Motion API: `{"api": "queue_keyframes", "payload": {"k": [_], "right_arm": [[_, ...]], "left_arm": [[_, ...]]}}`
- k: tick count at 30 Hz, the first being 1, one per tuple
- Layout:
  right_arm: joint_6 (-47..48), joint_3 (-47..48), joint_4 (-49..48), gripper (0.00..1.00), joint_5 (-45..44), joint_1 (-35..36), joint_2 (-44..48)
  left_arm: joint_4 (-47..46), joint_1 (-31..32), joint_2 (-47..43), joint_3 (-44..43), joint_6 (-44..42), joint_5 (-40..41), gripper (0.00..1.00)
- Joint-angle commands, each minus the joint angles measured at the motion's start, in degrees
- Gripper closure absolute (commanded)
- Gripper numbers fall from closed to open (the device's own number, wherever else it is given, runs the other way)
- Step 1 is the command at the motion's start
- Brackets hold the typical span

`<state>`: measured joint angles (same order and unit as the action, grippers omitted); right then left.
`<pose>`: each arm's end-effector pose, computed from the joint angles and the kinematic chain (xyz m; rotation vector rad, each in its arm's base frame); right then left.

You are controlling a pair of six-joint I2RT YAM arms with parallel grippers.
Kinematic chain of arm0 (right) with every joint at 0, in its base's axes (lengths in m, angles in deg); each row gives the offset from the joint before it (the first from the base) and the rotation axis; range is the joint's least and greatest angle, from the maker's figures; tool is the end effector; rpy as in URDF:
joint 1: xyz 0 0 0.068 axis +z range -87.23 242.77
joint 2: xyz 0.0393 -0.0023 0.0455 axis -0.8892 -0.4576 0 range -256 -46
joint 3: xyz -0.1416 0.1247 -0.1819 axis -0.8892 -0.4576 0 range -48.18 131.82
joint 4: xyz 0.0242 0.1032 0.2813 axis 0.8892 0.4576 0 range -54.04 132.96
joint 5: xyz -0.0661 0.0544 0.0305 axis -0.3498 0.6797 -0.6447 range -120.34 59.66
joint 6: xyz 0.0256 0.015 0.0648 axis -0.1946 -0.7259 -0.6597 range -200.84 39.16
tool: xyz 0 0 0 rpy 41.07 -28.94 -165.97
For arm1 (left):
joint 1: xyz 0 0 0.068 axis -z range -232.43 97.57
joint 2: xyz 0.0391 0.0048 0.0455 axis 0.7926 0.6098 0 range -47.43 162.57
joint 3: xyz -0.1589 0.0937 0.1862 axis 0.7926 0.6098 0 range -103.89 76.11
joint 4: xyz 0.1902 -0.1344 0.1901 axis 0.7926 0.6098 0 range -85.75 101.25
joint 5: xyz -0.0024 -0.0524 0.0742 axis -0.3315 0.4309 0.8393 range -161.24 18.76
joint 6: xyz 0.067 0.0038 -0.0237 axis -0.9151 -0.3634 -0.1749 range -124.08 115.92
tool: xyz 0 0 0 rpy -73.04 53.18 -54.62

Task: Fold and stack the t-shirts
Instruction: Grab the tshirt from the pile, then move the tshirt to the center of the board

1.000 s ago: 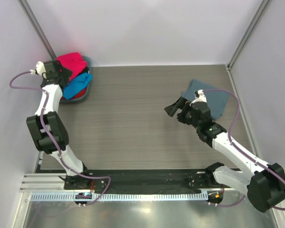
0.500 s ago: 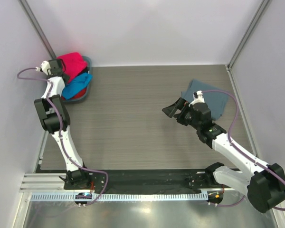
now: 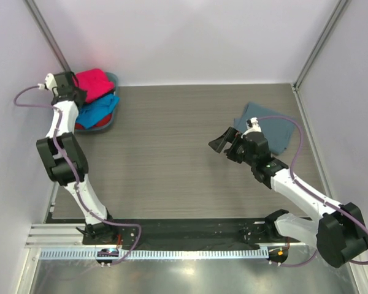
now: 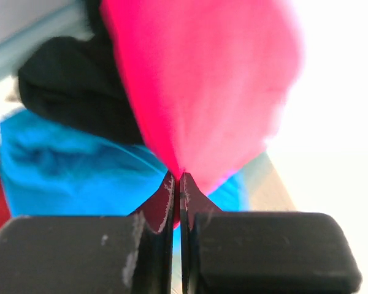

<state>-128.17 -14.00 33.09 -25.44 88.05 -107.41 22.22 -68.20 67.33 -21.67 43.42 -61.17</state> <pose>0.2707 0.1333 0.2031 0.3461 2.0813 0.8784 0.5027 0.1526 0.2416 -1.2234 1.7956 -0.1253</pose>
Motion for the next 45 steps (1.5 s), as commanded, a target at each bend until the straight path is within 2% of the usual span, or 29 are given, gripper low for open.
{"api": "queue_keyframes", "payload": {"k": [1, 6, 10, 13, 14, 17, 21, 22, 23, 24, 25, 26, 27, 28, 30, 31, 32, 35, 37, 39, 42, 43, 45], "right_arm": [[2.2, 2.7, -0.8, 0.01, -1.6, 0.0, -0.6], [5.2, 2.7, 0.9, 0.01, -7.7, 0.0, 0.9], [6.4, 2.0, 1.1, 0.01, -10.5, 0.0, 2.9], [7.0, 1.9, 1.7, 0.01, -13.1, -0.1, 4.3], [7.1, 1.9, 1.9, 0.01, -13.7, 0.0, 4.5], [7.7, 1.8, 2.2, 0.01, -14.7, -0.1, 5.2], [8.6, 1.6, 2.2, 0.01, -14.7, -0.1, 5.3], [8.8, 1.8, 2.2, 0.01, -14.7, -0.1, 4.8], [9.2, 1.9, 2.3, 0.01, -14.6, -0.1, 4.5], [9.6, 2.2, 2.5, 0.01, -14.7, -0.1, 4.2], [9.9, 2.6, 2.5, 0.01, -14.9, -0.1, 3.1], [9.9, 3.2, 4.3, 0.01, -15.5, -0.1, 2.5], [10.1, 3.4, 4.5, 0.01, -15.4, -0.1, 1.9], [10.2, 3.7, 4.5, 0.01, -15.0, -0.1, 1.4], [10.4, 4.1, 4.5, 0.04, -13.8, -0.1, 0.0], [10.5, 4.2, 4.5, 0.04, -13.4, -0.1, -0.5], [11.0, 4.6, 4.5, 0.04, -12.8, -0.1, -1.4], [12.6, 5.8, 4.5, 0.13, -8.7, -0.1, -2.7], [14.6, 6.8, 4.8, 0.22, -3.1, 0.2, -4.8], [15.2, 9.1, 7.4, 0.22, -1.9, 0.6, -7.7], [15.3, 11.9, 11.6, 0.19, -8.9, 1.6, -9.7], [15.3, 12.0, 11.7, 0.19, -13.2, 1.6, -10.5], [15.5, 12.1, 11.3, 0.18, -16.2, 1.5, -11.5]], "left_arm": [[-3.3, 2.1, -11.4, 1.7, 4.3, -8.3, 1.00], [-3.4, 11.7, -22.9, 5.3, 6.8, -12.9, 1.00], [-2.4, 21.5, -32.4, 5.9, 7.4, -11.8, 1.00], [-0.8, 30.7, -37.8, 3.3, 8.0, -11.0, 1.00], [-0.3, 32.5, -39.1, 1.9, 7.8, -8.6, 1.00], [2.7, 35.5, -42.4, 1.4, 7.1, -4.7, 1.00], [9.9, 35.4, -43.3, 4.7, 5.0, 3.0, 0.98], [10.7, 35.3, -43.0, 5.8, 4.4, 3.6, 0.95], [12.9, 35.3, -41.5, 6.7, 3.8, 3.9, 0.84], [14.7, 35.3, -40.6, 7.3, 4.0, 4.3, 0.68], [16.3, 35.2, -39.6, 8.7, 4.6, 4.3, 0.48], [19.3, 35.3, -38.4, 9.4, 5.1, 4.5, 0.20], [20.4, 35.3, -38.3, 10.6, 7.9, 4.8, 0.12], [19.6, 35.3, -39.0, 15.0, 9.0, 3.5, 0.08], [11.7, 35.4, -43.5, 22.6, 12.7, 0.8, 0.04], [7.9, 35.8, -45.5, 31.3, 13.8, -1.4, 0.02], [1.1, 36.1, -47.3, 35.2, 15.1, -2.0, 0.00], [-6.5, 37.2, -54.1, 47.5, 17.3, -3.4, 0.00], [-9.8, 38.7, -56.3, 51.3, 15.6, -3.6, 0.01], [-10.2, 39.7, -56.1, 53.5, 12.7, -4.8, 0.00], [-10.5, 40.7, -53.3, 54.4, 7.3, -8.5, 0.01], [-10.6, 40.9, -52.5, 54.5, 6.1, -8.8, 0.01], [-13.4, 40.8, -51.3, 56.7, 1.6, -9.9, 0.02]]}}
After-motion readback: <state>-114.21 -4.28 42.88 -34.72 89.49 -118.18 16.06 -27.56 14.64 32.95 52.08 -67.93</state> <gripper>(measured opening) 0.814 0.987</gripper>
